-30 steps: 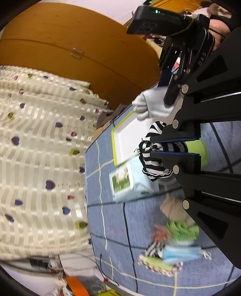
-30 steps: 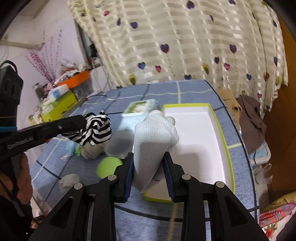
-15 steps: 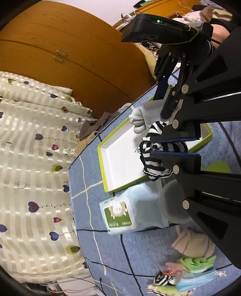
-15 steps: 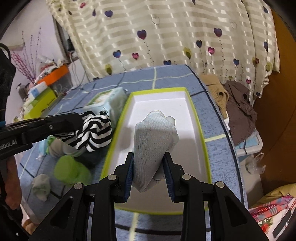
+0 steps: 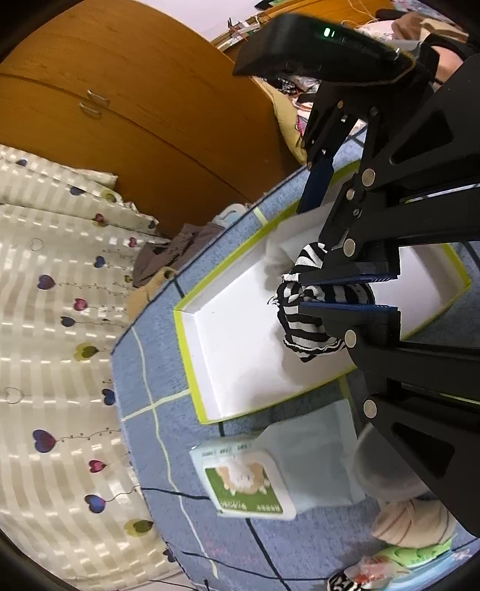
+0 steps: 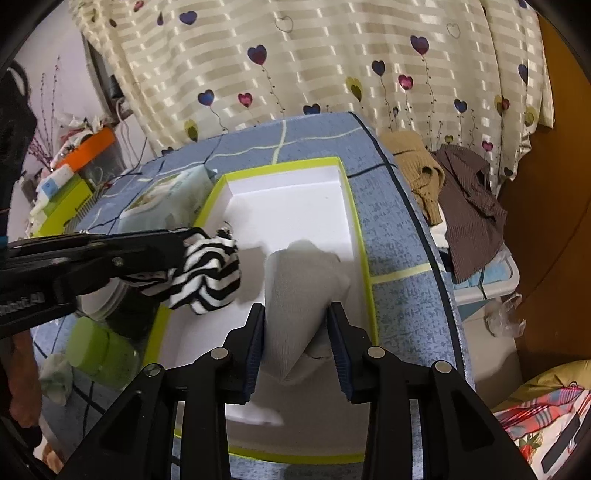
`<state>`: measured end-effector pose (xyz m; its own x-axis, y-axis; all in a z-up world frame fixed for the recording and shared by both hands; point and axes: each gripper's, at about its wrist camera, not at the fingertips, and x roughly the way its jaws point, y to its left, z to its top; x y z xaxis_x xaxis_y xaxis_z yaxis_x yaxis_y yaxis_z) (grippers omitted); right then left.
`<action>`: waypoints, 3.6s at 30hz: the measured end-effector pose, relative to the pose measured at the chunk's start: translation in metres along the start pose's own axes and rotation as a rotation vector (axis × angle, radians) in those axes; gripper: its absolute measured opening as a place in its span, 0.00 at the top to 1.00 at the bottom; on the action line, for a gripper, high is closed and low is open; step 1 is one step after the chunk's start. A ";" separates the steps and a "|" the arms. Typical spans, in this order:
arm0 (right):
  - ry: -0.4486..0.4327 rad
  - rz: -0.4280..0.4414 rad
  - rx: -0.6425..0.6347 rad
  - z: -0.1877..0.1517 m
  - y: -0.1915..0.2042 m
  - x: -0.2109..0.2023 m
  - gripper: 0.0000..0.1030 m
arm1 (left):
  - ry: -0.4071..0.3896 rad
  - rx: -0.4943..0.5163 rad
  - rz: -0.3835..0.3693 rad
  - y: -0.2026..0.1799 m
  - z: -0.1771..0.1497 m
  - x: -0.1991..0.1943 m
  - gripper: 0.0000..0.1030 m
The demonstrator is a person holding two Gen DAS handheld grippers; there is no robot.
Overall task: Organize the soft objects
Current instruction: 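Carry the striped cloth and white sock over the yellow-green box with both grippers, then open the left gripper over the box while the right releases the sock, then move both grippers back from the box toward the pile of soft items, then grasp the blue face masks with the left gripper while the right grasps a white sock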
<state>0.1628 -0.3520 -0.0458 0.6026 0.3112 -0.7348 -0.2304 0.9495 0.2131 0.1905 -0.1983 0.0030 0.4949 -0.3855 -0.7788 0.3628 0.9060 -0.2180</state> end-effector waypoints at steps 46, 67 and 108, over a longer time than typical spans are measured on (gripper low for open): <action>-0.213 0.097 -0.047 -0.037 0.083 -0.106 0.47 | -0.280 -0.067 0.071 0.031 -0.088 -0.146 0.60; -0.183 0.168 -0.162 -0.048 0.138 -0.116 0.37 | -0.285 -0.164 0.140 0.073 -0.132 -0.174 0.60; -0.056 0.275 -0.336 -0.020 0.228 -0.045 0.37 | -0.153 -0.410 0.296 0.238 -0.157 -0.133 0.60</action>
<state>0.0681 -0.1504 0.0232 0.5225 0.5615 -0.6416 -0.6185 0.7676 0.1681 0.0870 0.0961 -0.0382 0.6504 -0.0956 -0.7536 -0.1337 0.9621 -0.2375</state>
